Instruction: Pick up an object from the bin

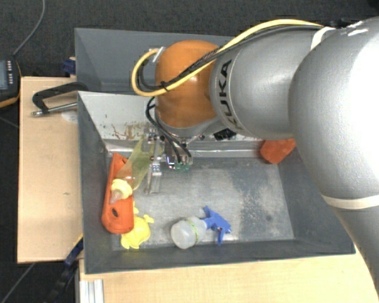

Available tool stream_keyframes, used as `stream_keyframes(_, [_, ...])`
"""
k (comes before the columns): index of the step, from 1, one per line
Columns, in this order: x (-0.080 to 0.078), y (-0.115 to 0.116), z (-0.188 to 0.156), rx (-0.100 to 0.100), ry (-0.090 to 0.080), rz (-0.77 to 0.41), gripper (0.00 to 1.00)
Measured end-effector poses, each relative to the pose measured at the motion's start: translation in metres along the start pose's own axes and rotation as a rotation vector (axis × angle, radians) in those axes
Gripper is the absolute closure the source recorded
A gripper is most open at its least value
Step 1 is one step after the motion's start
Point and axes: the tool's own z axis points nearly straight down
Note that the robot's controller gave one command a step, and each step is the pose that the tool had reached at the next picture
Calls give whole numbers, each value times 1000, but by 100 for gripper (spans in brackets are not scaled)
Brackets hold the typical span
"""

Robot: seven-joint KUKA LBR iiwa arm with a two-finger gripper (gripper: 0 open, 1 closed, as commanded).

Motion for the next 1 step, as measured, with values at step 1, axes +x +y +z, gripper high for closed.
stream_keyframes(1, [-2,-1,-5,-2,-8,2,0])
